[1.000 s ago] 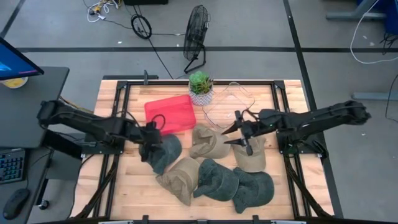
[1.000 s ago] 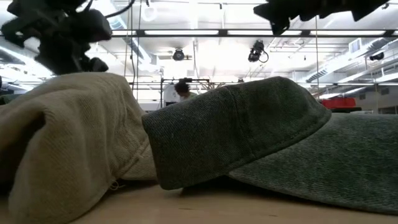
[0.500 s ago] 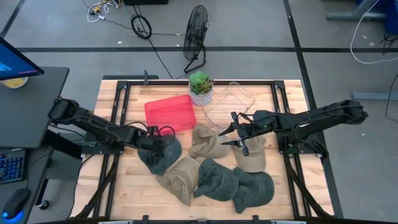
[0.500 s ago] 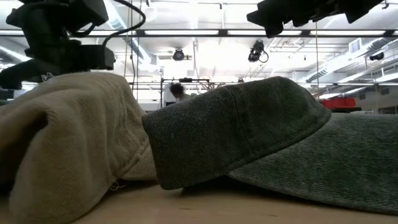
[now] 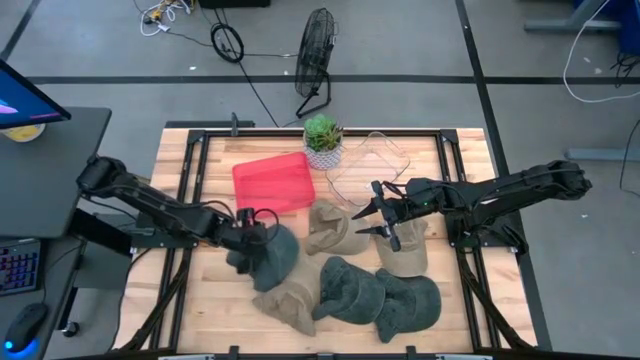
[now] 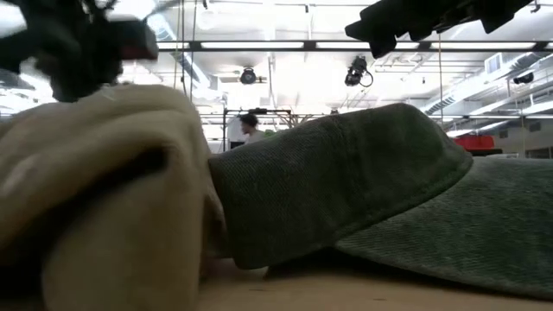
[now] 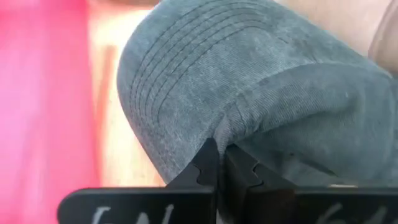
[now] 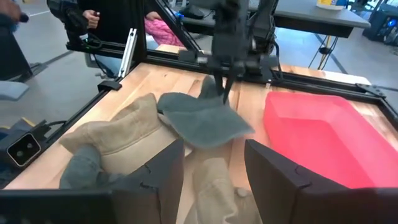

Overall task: Pick & Place hat
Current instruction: Put the top blue cap into the red bin

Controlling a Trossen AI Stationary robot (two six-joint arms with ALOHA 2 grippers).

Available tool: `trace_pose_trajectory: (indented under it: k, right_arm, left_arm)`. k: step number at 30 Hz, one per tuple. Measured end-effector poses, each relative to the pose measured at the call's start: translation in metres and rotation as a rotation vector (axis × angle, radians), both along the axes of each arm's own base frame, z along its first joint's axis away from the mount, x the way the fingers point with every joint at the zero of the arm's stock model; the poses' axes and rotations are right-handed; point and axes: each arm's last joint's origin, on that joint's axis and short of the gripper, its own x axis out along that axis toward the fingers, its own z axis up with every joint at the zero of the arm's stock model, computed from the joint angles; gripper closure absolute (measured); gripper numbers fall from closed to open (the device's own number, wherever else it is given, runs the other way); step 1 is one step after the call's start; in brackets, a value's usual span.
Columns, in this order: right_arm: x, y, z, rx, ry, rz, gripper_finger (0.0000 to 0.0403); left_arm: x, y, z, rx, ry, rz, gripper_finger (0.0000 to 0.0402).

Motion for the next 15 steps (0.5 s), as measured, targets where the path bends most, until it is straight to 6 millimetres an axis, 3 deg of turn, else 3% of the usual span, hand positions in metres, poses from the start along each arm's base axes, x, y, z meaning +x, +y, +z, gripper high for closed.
trace_pose_trajectory:
  k: [4, 8, 11, 15]
  right_arm:
    - [0.000, 0.000, 0.000, 0.007, 0.001, -0.003, 0.0229]
    - [0.000, 0.000, 0.001, 0.008, -0.008, -0.003, 0.0229]
    - [0.001, 0.000, 0.002, 0.009, -0.020, -0.003, 0.0229]
    - [0.001, 0.000, 0.002, 0.009, -0.020, -0.003, 0.0229]
  left_arm:
    - [0.004, 0.000, 0.033, 0.118, -0.023, 0.053, 0.0394]
    - [0.006, 0.008, 0.060, 0.354, -0.032, 0.043, 0.0394]
    - [0.014, 0.023, 0.071, 0.548, -0.022, -0.005, 0.0397]
    - [0.027, 0.056, 0.075, 0.669, 0.035, -0.034, 0.0395]
